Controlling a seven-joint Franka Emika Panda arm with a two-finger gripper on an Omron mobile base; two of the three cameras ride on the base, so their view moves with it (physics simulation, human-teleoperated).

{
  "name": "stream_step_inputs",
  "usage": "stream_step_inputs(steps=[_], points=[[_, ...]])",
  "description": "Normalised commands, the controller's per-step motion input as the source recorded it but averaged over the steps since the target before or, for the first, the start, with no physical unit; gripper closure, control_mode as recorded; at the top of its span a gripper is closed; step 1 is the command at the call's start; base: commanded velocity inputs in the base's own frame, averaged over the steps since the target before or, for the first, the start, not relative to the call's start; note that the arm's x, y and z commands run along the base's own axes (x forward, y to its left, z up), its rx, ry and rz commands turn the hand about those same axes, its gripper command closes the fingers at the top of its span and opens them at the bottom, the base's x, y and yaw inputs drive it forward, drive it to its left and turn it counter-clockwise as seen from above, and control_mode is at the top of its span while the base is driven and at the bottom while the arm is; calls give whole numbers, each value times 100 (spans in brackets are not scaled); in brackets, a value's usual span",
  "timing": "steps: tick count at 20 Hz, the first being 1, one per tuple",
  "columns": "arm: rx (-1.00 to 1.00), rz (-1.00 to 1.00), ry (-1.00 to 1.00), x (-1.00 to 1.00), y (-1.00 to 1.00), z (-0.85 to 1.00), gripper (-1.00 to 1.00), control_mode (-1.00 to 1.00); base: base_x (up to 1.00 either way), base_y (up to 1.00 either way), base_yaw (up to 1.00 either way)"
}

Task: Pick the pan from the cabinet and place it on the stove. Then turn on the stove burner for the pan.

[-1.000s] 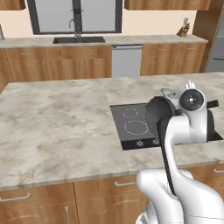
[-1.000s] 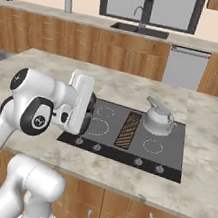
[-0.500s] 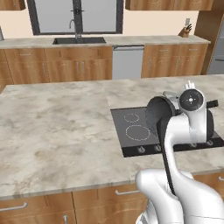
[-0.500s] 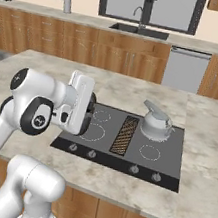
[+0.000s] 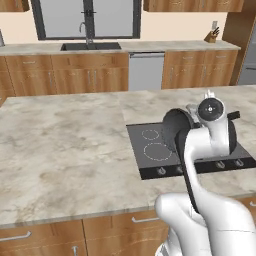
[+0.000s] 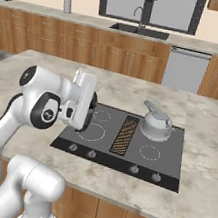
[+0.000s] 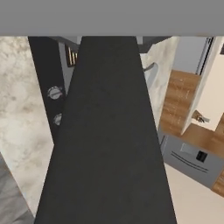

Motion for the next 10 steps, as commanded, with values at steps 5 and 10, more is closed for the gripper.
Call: stream_step_inputs(steps=[5,10], points=[[10,-2,8,74,30,0,100,-100,0,0,0],[26,-1,9,54,-1,-9,100,-100,0,0,0]])
